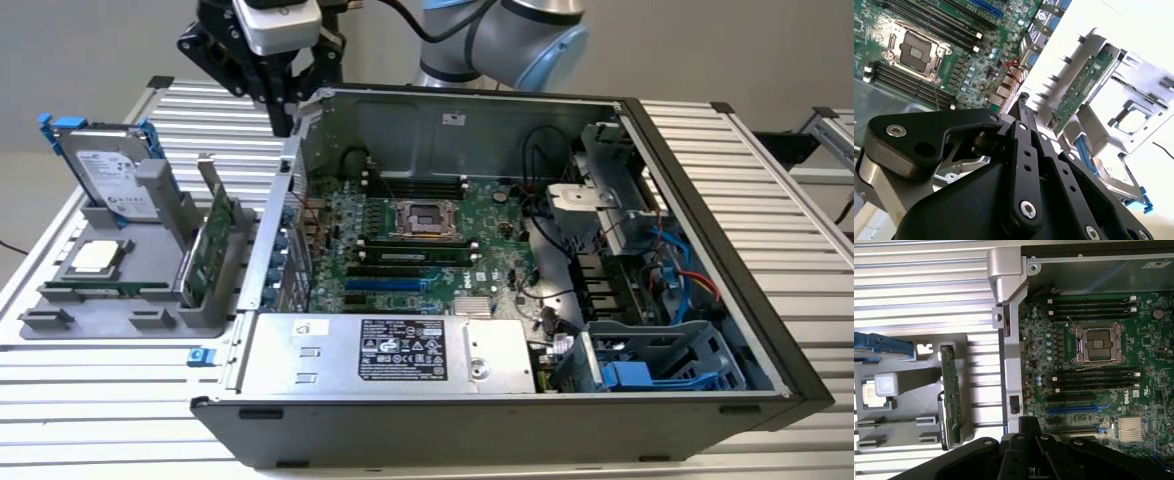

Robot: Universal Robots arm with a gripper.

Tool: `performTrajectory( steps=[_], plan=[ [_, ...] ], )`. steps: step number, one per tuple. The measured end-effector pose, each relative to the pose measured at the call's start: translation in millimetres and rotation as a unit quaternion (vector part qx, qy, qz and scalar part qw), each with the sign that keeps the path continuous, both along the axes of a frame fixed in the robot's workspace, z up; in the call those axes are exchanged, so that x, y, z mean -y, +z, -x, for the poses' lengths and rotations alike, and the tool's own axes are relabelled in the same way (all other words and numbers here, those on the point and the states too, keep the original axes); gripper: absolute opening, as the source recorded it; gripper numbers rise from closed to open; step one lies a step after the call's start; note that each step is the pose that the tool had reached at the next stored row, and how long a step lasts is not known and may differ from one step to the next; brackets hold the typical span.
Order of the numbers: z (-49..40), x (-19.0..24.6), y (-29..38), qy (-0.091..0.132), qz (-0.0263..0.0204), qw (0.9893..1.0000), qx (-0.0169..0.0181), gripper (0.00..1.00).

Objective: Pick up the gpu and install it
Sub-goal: 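Reach for the gpu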

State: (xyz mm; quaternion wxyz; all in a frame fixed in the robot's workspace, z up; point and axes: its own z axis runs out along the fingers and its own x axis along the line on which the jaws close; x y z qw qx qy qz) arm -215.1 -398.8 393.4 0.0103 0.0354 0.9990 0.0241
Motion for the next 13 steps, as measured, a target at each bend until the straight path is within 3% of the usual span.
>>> performTrajectory(
  steps=[13],
  plan=[
    [17.3,0.0,0.0,0.000,0.0000,1.0000,0.0000,0.00]
  ],
)
